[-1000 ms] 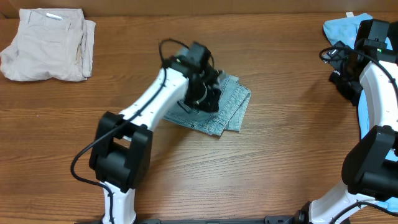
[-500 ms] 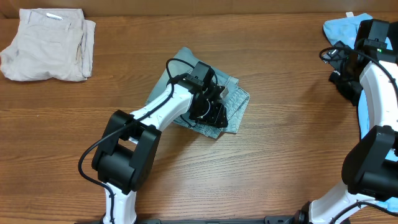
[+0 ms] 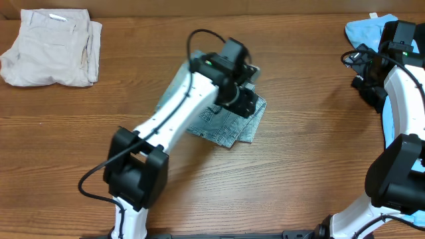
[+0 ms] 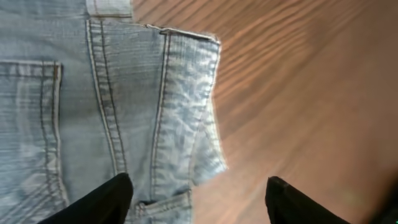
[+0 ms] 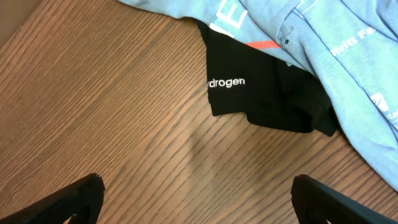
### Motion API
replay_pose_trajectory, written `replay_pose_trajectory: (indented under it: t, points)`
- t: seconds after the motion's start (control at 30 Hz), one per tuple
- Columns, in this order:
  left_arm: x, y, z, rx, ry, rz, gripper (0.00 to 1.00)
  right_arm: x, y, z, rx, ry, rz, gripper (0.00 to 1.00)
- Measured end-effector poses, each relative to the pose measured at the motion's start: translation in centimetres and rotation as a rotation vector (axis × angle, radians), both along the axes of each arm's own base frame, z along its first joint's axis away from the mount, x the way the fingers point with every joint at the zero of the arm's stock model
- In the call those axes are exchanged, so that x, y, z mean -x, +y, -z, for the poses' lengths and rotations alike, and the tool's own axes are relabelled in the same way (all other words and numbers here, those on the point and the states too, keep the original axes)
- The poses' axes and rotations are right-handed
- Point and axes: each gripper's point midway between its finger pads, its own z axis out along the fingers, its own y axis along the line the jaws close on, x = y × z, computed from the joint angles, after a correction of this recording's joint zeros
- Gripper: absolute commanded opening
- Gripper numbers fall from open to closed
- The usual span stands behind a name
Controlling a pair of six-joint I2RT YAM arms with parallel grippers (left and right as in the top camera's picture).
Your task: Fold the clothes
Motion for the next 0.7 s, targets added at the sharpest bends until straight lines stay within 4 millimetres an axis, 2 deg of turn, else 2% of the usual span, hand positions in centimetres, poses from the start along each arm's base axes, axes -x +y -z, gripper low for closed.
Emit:
replay_pose_trajectory:
  t: [0.03,0.2,0.3,0.57,0.7]
  points:
    - [0.3,-0.3,0.3,-0.036,-0.025,0.013,0.81,0.0,0.0,0.0,0.001,0.001,0.0,1.0]
    - [1.5,-2.2,1.1,-0.182,-0.157,0.074,0.83,0.0,0.0,0.0,0.0,0.0,0.0,1.0]
    - [1.9,-3.1,2.4,-0.244,-0.194,0.096,0.87,0.0,0.0,0.0,0.0,0.0,0.0,1.0]
    - [1.3,-1.6,8.3,-0.416,-0.174,0.061,0.86,0.0,0.0,0.0,0.0,0.0,0.0,1.0]
    - [1.1,-1.4,9.0,-0.436,-0.174,0.05,0.84,0.0,0.0,0.0,0.0,0.0,0.0,1.0]
